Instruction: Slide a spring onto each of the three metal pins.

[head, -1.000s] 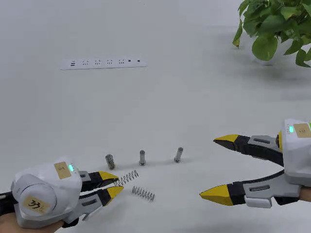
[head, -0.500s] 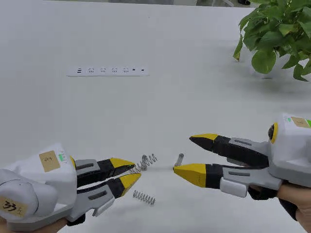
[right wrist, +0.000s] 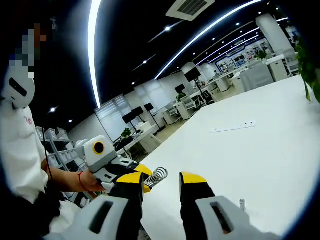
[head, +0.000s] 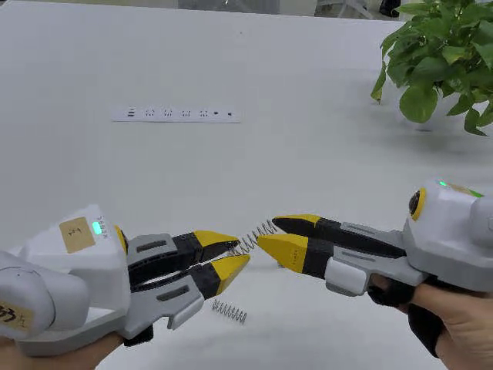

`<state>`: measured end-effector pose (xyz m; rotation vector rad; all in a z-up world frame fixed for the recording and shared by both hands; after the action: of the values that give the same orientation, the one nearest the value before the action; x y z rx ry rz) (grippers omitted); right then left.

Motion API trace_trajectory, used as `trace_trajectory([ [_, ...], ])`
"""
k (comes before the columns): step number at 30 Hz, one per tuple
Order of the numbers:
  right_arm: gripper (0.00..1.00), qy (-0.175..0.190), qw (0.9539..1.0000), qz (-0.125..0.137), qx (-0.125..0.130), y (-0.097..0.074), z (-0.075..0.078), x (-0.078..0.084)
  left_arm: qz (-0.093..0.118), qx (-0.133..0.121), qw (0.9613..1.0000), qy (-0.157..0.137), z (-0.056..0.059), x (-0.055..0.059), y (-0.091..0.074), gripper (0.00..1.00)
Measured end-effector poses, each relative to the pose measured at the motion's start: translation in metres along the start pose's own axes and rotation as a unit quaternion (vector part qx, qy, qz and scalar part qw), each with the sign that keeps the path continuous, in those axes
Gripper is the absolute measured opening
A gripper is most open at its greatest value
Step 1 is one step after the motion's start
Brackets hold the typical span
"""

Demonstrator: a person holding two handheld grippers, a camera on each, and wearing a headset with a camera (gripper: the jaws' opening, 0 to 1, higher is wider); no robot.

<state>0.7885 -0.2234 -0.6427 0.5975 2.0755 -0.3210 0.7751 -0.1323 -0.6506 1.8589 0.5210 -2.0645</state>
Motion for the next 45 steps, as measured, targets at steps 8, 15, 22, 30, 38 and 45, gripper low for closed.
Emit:
trace_trajectory([
  [8,0.18,0.021,0.9997,0.012,-0.009,0.0,-0.005,-0.002,0.009,0.003,0.9999,-0.008,0.004,-0.003,0.003,0.1],
  [15,0.14,0.016,0.9997,0.011,-0.015,0.001,-0.007,-0.003,0.01,0.006,0.9999,-0.007,0.004,-0.004,0.005,0.1],
  [22,0.13,0.008,0.9998,0.007,-0.016,0.001,-0.009,-0.003,0.002,0.01,0.9999,0.002,0.006,-0.002,0.006,0.1],
  [30,0.13,-0.018,0.9997,-0.007,-0.016,0.001,-0.012,-0.003,-0.007,0.017,0.9998,0.004,0.008,0.001,0.007,0.11],
  [38,0.11,-0.054,0.998,-0.026,-0.02,0.002,-0.013,-0.003,-0.019,0.019,0.9996,0.0,0.009,0.006,0.006,0.13],
  [45,0.11,-0.065,0.9971,-0.034,-0.023,0.002,-0.013,-0.003,-0.028,0.022,0.9994,0.0,0.011,0.01,0.007,0.15],
])
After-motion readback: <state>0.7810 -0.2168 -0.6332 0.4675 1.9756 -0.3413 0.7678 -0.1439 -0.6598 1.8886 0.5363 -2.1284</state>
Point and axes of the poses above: the centre of the closed fingertips' face, and the gripper's own axes: y roughly forward along the fingers, z roughly to its right, x roughly out of its underside, the point moved 4 cm from there along -y, roughly backward along the fingers, and after that the axes turned 9 degrees about z, right-handed, at the moved point
